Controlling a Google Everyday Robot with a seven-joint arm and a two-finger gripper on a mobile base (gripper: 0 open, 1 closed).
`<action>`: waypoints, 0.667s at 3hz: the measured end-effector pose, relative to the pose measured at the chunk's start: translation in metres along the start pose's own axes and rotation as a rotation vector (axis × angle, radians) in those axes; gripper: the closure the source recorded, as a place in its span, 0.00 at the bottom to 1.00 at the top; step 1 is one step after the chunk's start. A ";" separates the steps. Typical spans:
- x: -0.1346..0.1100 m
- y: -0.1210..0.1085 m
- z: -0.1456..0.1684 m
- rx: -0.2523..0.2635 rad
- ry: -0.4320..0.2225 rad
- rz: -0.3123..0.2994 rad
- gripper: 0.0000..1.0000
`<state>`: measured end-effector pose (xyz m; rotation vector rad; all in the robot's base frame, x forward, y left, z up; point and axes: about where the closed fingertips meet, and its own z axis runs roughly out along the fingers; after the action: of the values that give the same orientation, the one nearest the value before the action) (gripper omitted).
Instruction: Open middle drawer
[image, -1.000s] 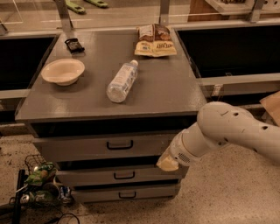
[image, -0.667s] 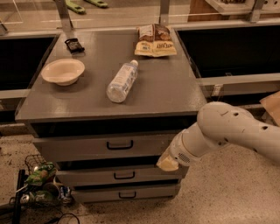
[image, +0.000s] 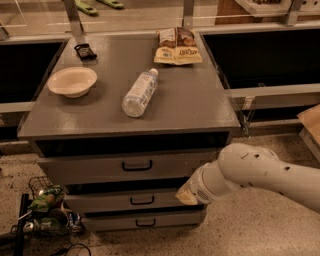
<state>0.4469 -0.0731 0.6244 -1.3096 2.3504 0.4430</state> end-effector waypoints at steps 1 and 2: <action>0.007 -0.017 0.033 0.012 -0.004 0.031 1.00; 0.011 -0.028 0.051 0.010 0.000 0.048 1.00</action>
Offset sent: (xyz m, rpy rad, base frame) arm 0.0416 -0.0004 -0.0746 0.0069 0.0285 -0.0657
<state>0.4753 -0.0717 0.5724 -1.2517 2.3851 0.4457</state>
